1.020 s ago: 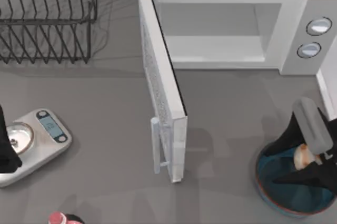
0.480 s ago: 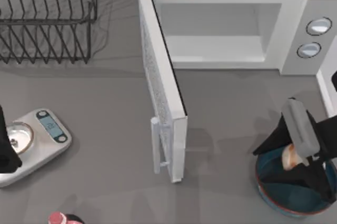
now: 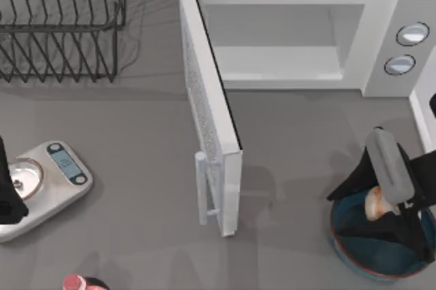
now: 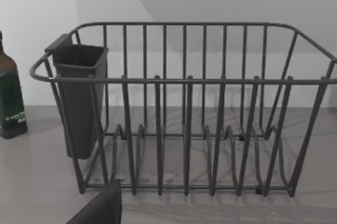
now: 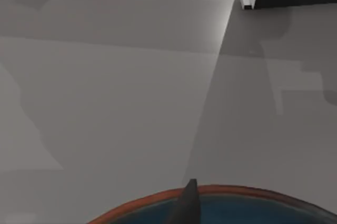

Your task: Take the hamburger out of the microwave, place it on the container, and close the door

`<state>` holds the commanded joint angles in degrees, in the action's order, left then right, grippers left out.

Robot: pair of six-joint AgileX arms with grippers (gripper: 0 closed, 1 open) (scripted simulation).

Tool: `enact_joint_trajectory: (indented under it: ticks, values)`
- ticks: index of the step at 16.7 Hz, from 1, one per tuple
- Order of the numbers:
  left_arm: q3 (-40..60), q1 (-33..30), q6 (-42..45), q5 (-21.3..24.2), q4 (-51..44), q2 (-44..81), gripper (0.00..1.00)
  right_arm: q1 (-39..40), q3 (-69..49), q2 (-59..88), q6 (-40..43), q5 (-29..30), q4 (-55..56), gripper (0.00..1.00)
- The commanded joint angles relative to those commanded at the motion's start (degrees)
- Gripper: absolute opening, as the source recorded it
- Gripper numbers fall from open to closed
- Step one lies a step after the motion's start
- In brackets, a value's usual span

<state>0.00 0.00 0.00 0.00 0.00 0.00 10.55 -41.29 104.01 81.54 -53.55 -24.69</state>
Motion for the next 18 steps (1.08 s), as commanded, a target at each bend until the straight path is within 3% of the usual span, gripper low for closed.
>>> enact_joint_trajectory:
  ticks: [13,18]
  values:
    - [0.0,0.0,0.0,0.0,0.0,0.0,1.0,0.0,0.0,0.0,0.0,0.0,0.0,0.98]
    - [0.0,0.0,0.0,0.0,0.0,0.0,1.0,0.0,0.0,0.0,0.0,0.0,0.0,1.0]
